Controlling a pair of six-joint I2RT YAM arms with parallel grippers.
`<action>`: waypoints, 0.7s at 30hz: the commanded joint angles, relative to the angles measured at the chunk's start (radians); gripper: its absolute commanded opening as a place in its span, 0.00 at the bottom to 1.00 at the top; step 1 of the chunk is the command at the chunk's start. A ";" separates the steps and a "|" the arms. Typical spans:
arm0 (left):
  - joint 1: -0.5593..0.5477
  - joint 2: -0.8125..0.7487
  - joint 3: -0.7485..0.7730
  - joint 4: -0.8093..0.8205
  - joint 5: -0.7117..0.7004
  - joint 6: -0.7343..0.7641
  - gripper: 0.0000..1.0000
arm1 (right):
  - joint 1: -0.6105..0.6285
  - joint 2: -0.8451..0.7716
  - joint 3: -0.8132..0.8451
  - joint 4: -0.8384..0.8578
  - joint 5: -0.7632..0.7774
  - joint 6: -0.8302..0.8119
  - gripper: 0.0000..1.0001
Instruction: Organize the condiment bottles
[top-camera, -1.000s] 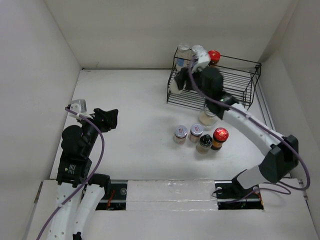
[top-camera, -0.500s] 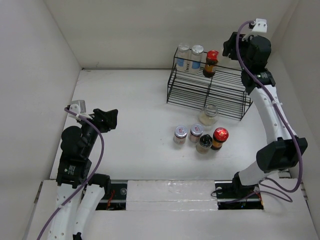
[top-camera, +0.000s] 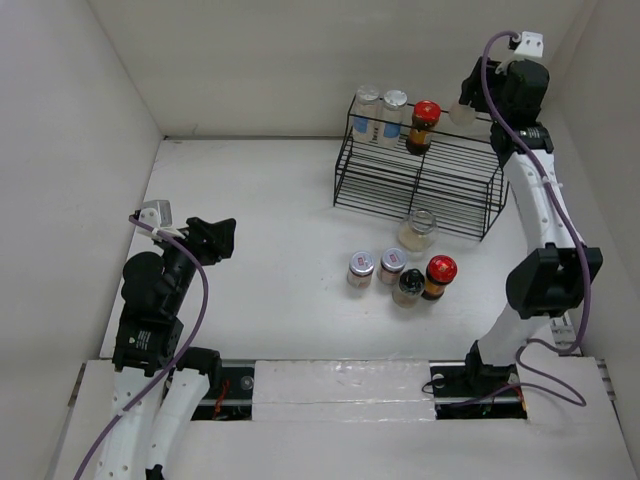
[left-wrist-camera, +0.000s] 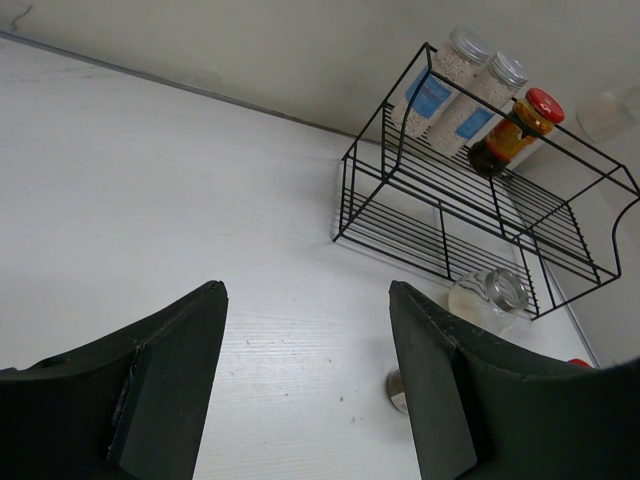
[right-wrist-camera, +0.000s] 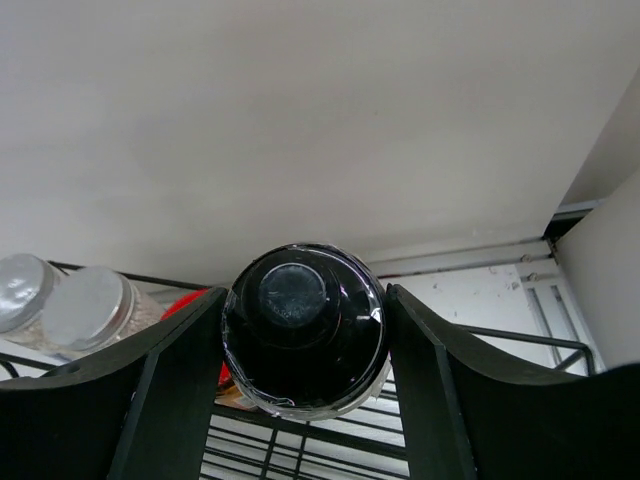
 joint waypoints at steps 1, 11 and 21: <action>0.005 0.001 0.007 0.037 0.013 0.011 0.62 | 0.007 0.020 0.078 0.069 -0.026 -0.003 0.45; 0.005 0.010 0.007 0.037 0.013 0.011 0.62 | -0.002 0.064 0.071 0.060 -0.026 -0.003 0.43; 0.005 0.001 0.007 0.037 0.013 0.011 0.62 | 0.016 0.112 -0.005 0.049 0.002 -0.003 0.46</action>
